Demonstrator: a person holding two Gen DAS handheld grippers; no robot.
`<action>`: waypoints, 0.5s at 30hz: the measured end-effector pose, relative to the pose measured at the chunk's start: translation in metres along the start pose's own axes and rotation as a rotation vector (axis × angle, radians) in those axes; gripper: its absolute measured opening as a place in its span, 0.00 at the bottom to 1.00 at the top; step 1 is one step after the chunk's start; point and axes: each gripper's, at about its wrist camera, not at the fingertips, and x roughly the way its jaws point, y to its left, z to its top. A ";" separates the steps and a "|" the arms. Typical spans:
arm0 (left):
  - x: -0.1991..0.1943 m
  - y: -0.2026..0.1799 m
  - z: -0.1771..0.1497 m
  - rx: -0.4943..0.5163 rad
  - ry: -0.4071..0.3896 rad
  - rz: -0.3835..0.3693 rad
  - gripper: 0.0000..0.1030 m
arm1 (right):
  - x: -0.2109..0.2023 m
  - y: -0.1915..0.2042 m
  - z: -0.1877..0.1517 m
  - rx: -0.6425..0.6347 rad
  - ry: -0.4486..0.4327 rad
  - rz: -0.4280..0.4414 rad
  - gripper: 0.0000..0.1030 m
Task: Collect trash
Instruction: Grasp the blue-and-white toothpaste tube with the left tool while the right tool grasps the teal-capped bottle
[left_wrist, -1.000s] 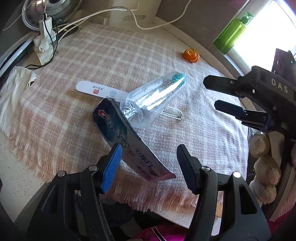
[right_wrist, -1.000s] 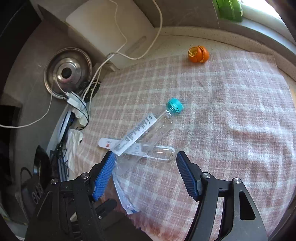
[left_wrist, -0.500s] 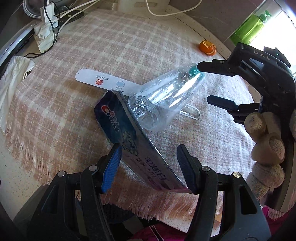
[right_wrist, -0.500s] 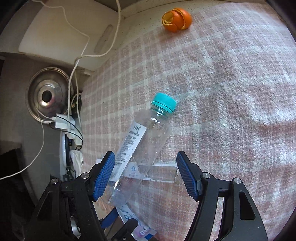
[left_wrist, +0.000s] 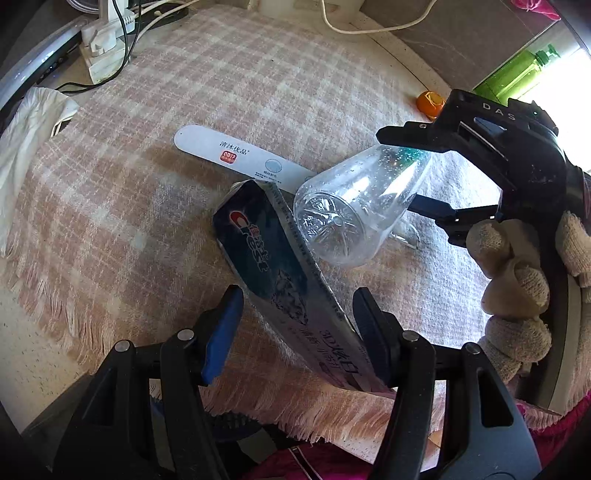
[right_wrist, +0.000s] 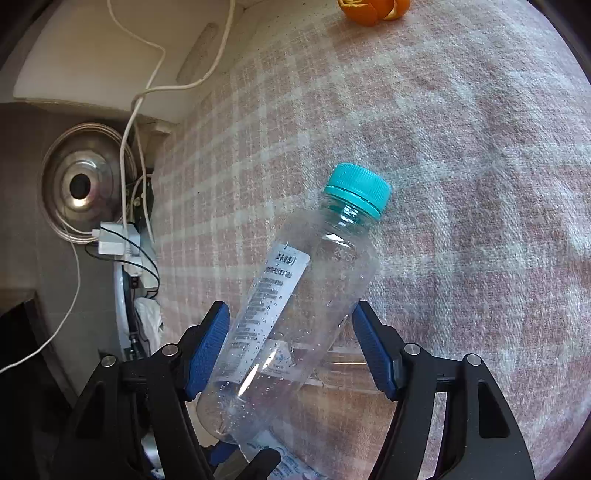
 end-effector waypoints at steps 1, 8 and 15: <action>0.000 0.001 0.000 0.002 0.000 -0.003 0.61 | 0.001 -0.002 0.000 0.005 0.003 0.005 0.67; -0.004 0.012 -0.001 -0.014 -0.004 -0.017 0.43 | 0.007 -0.006 0.003 0.048 0.007 0.029 0.67; 0.002 0.026 -0.003 -0.054 0.008 -0.050 0.22 | 0.014 0.001 0.003 0.036 -0.003 0.031 0.67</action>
